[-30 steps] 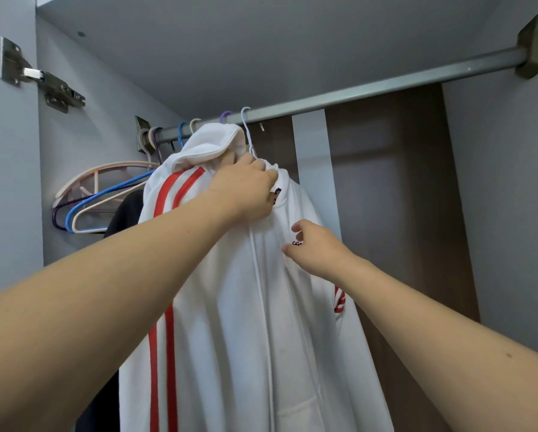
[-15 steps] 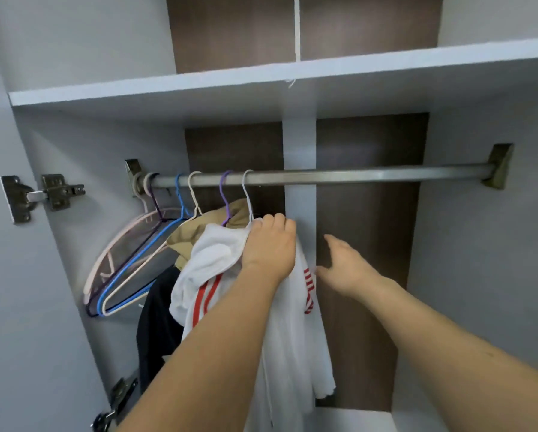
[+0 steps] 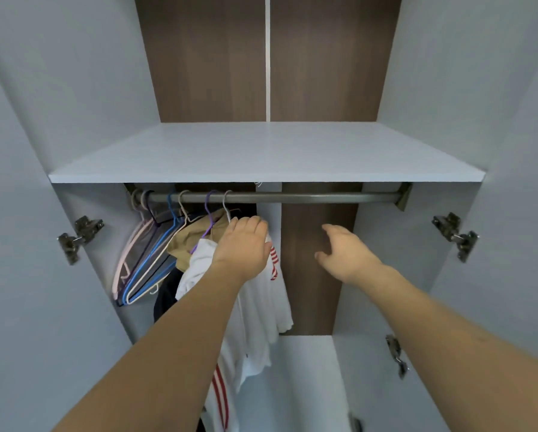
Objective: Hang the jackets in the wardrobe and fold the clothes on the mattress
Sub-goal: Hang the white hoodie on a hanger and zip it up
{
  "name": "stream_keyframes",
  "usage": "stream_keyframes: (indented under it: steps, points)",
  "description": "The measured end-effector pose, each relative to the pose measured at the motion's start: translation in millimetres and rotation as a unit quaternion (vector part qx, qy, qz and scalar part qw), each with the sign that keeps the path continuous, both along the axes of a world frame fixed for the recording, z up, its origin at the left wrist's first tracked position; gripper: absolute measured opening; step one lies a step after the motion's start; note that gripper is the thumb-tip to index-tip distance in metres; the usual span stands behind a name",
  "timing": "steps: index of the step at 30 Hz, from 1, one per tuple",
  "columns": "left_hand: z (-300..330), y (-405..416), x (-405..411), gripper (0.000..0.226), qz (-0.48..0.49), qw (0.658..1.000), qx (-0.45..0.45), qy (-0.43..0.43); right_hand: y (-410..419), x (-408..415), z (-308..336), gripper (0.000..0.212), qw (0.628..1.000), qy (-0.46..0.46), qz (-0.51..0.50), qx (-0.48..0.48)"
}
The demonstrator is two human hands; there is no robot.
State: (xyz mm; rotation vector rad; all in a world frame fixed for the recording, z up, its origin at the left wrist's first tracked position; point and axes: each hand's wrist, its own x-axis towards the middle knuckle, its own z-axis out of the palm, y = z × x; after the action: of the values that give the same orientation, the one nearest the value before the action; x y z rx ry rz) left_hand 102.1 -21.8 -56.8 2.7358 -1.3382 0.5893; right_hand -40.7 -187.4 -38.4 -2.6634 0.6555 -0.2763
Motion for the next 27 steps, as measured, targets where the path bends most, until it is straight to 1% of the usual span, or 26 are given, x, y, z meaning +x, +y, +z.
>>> stream_keyframes:
  steps: [8,13,17,19,21,24,27]
  points:
    - [12,28,-19,0.049,-0.075,0.997,-0.019,0.002,53,-47,8,0.068,0.996,-0.032,-0.073,0.027]
    - [11,44,-47,0.046,-0.143,0.989,-0.044,-0.016,83,-98,-2,0.068,0.992,0.003,-0.122,0.039]
    - [13,48,-84,0.045,-0.207,0.976,-0.073,-0.001,95,-151,-1,0.065,0.984,0.001,-0.173,0.045]
    - [18,45,-114,0.044,-0.231,0.964,-0.123,0.051,101,-179,5,0.066,0.982,-0.017,-0.186,0.043]
    - [26,41,-148,0.044,-0.267,0.94,-0.189,0.095,108,-210,13,0.063,0.979,-0.057,-0.193,0.025]
    - [40,38,-207,0.046,-0.343,0.902,-0.25,0.082,123,-269,25,0.056,0.966,-0.159,-0.2,-0.037]
    - [51,33,-272,0.048,-0.403,0.872,-0.271,0.052,138,-340,36,0.051,0.944,-0.226,-0.213,-0.117]
